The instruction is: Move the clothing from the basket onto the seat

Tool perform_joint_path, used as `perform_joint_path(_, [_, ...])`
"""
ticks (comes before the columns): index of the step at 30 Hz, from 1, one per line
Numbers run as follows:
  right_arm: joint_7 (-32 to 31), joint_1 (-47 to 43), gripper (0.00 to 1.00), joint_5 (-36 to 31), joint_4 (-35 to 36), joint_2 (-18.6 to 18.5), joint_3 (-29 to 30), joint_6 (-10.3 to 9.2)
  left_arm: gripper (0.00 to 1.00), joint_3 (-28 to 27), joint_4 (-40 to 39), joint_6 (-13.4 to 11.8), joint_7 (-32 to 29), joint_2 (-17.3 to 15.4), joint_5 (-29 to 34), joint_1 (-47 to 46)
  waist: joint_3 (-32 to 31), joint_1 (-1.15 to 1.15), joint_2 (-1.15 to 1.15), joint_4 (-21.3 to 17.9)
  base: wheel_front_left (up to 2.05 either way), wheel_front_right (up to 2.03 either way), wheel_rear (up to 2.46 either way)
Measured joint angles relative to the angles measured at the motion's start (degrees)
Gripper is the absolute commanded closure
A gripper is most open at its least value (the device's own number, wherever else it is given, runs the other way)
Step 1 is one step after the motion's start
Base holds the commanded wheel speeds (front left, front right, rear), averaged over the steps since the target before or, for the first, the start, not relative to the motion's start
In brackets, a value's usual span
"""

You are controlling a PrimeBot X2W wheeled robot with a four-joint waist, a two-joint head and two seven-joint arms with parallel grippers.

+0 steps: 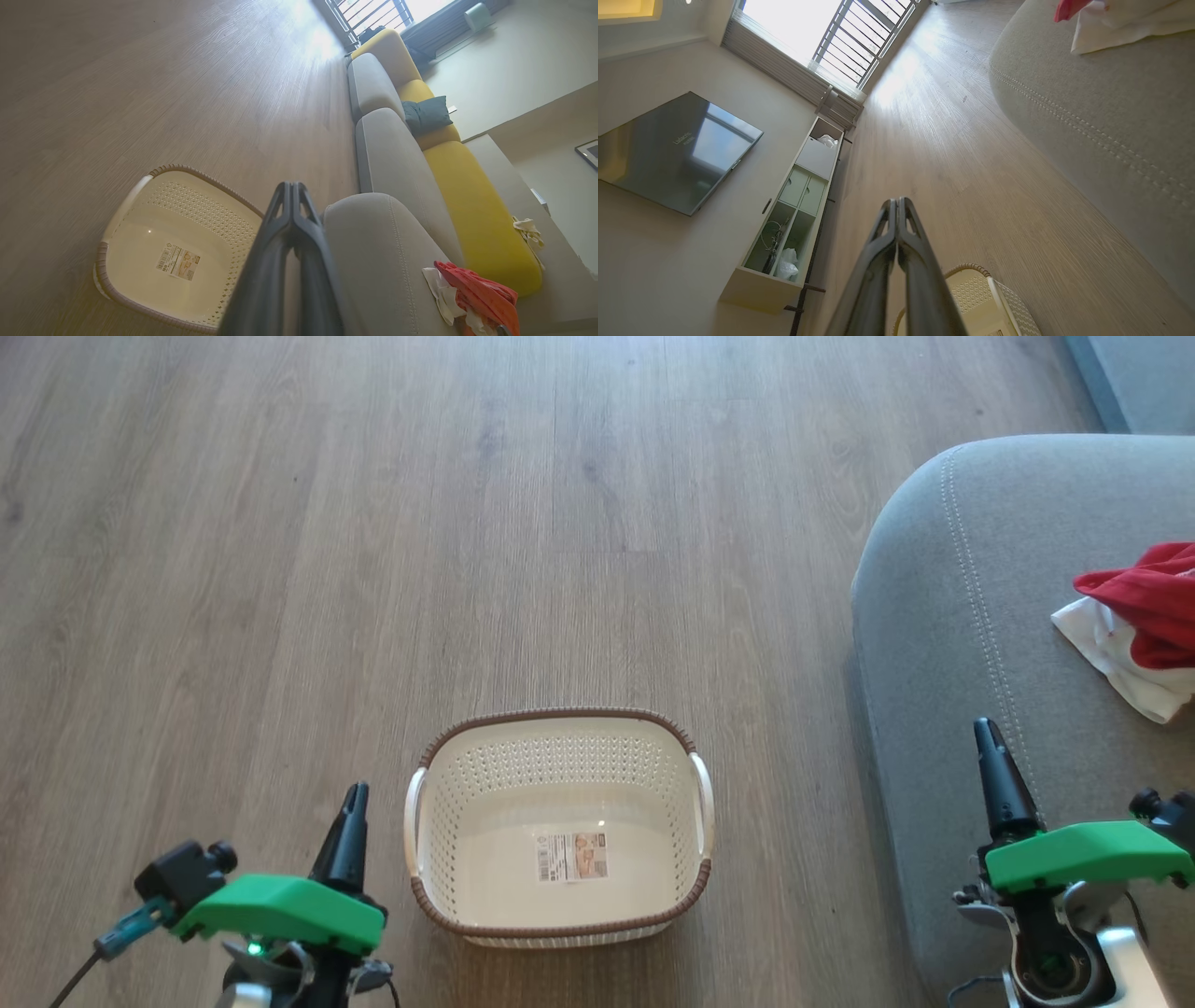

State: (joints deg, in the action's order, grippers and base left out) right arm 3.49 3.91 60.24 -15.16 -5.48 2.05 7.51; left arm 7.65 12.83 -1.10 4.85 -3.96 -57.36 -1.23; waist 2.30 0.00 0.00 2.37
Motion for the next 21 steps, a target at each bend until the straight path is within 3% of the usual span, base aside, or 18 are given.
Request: perform_joint_path(21, [-3.3, 0.0, 1.0, 11.8, -0.2, 0.6, 1.7, -0.01, 1.0, -3.0, 1.0, 3.0, -3.2, -0.1, -13.4, -0.9, -0.8, 0.0, 0.0, -0.9, 0.0, 0.0, 0.0])
